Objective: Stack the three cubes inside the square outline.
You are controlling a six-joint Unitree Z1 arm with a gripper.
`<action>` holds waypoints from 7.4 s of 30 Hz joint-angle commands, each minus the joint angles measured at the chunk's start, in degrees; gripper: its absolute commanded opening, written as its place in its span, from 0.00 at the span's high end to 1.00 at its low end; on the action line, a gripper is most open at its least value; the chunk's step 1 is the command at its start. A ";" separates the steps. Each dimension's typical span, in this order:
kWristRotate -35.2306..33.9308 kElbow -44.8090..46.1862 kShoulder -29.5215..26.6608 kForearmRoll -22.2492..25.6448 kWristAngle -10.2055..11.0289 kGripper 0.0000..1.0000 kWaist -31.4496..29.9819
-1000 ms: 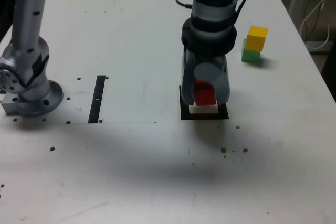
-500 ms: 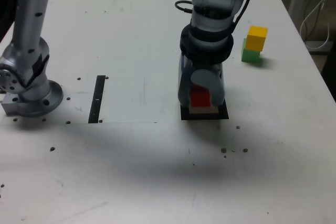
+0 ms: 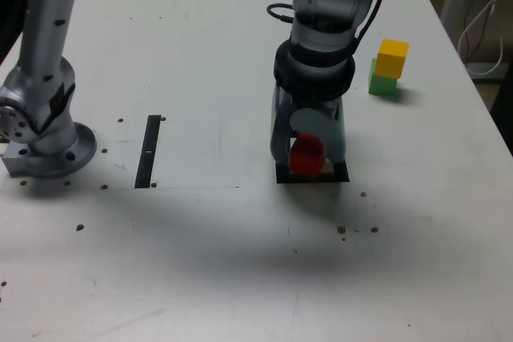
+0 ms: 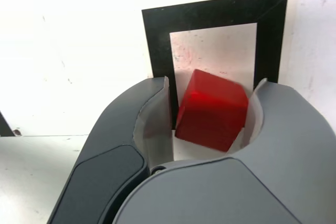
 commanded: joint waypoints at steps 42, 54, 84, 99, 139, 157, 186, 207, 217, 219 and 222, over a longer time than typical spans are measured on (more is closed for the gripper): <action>44.08 -50.96 12.46 28.36 8.97 0.03 17.65; 44.97 -60.05 23.35 28.97 8.76 0.07 19.22; 43.86 -58.08 25.90 29.12 4.24 0.68 19.13; 43.07 -58.81 24.60 29.00 5.27 0.81 18.27; 10.26 -13.63 -5.62 18.40 -2.72 0.81 -7.21; 10.35 -5.10 -4.08 7.66 -0.07 0.78 -6.33; 12.50 -2.33 -1.76 3.10 0.71 0.59 -4.09; 13.03 -1.96 -5.12 4.00 1.11 0.01 -3.39; 17.39 -12.56 -5.65 14.18 5.80 0.01 -1.46; 19.60 -15.36 -4.63 15.25 6.11 0.01 0.01; 22.71 -19.35 -2.79 16.52 6.26 0.01 2.74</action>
